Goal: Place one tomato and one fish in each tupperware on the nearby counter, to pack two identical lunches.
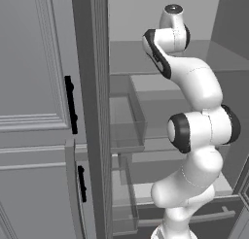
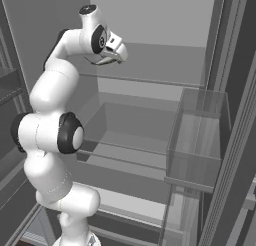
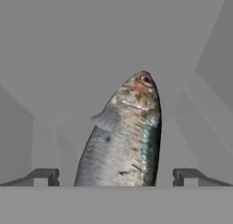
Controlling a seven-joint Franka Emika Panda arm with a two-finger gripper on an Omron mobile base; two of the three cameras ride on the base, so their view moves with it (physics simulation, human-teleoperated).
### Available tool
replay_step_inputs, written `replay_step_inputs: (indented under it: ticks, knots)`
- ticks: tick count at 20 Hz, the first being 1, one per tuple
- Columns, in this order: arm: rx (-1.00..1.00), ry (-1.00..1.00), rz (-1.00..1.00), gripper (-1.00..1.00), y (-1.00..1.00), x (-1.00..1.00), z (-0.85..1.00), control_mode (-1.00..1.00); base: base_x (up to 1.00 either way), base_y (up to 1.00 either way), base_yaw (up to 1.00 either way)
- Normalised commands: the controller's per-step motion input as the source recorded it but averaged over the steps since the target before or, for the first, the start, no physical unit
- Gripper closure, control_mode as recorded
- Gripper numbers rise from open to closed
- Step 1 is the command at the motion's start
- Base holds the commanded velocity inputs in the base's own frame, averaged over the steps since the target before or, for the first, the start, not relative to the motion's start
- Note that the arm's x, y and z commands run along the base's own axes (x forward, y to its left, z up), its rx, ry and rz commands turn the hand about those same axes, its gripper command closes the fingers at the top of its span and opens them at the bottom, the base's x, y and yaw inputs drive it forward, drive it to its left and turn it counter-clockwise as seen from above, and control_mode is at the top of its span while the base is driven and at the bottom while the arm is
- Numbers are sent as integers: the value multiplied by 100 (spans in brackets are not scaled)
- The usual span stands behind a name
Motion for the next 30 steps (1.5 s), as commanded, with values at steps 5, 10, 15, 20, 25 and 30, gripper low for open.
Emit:
replay_step_inputs:
  ticks: [5, 10, 15, 20, 25, 30]
  knots:
    - [0, 0, 0, 100, -15, 0, -23, -100, 0, 0, 0]
    - [0, -1, 0, 100, 0, 3, -18, -100, 0, 0, 0]
    - [0, -1, 0, 100, -3, -13, -2, -100, 0, 0, 0]
    - [9, -48, 11, 100, -38, -100, 0, -100, 0, 0, 0]
    - [13, -57, 11, 100, -32, -100, 2, -100, 0, 0, 0]
    - [6, -35, 9, 100, -19, -100, 71, -100, 0, 0, 0]
